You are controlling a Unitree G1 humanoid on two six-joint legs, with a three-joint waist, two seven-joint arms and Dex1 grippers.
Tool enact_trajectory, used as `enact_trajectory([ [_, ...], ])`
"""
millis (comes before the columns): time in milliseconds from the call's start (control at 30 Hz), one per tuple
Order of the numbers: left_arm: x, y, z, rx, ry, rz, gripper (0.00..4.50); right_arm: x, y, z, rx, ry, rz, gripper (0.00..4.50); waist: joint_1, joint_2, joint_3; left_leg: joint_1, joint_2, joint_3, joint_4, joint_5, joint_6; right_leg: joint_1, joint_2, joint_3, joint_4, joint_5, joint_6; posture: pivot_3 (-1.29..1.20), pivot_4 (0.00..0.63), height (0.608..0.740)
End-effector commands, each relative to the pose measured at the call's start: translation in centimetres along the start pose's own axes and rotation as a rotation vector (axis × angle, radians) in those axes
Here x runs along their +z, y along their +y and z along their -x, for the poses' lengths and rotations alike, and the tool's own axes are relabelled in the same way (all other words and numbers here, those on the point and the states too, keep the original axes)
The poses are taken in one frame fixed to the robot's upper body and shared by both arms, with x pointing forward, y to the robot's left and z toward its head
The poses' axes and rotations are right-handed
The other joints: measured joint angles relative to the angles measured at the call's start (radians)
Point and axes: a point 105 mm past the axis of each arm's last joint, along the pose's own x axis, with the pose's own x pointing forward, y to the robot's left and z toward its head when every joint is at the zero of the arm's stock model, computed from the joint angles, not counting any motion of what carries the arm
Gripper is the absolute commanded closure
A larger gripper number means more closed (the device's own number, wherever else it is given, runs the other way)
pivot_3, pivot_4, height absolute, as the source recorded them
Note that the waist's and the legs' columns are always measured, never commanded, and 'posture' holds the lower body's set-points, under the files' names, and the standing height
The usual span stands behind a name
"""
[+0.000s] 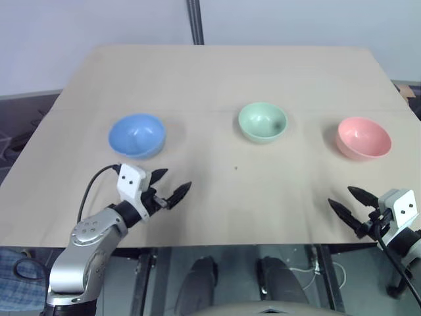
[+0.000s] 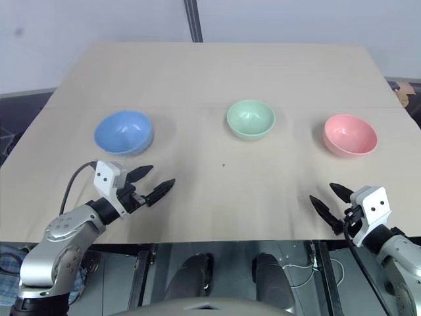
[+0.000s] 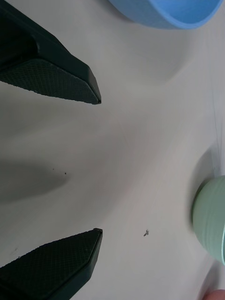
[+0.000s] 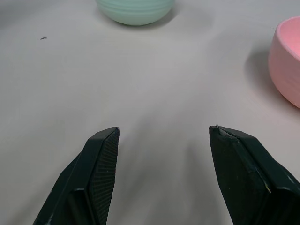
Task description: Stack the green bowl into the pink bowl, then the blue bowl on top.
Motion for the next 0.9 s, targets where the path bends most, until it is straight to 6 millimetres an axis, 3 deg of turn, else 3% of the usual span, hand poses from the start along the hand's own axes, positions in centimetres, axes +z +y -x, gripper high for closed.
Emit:
enact_trajectory([
  [33, 1.9, -0.4, 0.5, -0.017, -0.07, -0.051, 0.0, 1.1, -0.4, 0.4, -0.005, -0.046, 0.038, 1.31, 0.0, 0.0, 0.0, 0.0, 0.0, 0.0, 0.0, 0.0, 0.0, 0.0, 0.0, 0.0, 0.0, 0.0, 0.0, 0.0, 0.15, 0.74],
  [900, 3.3, -1.5, 0.1, -0.11, -0.14, -0.029, 0.0, 1.6, -1.2, 0.3, -0.054, -0.068, 0.077, 1.31, 0.0, 0.0, 0.0, 0.001, 0.0, 0.0, 0.0, 0.0, 0.0, 0.001, 0.0, 0.0, 0.0, 0.0, 0.0, 0.0, 0.15, 0.74],
])
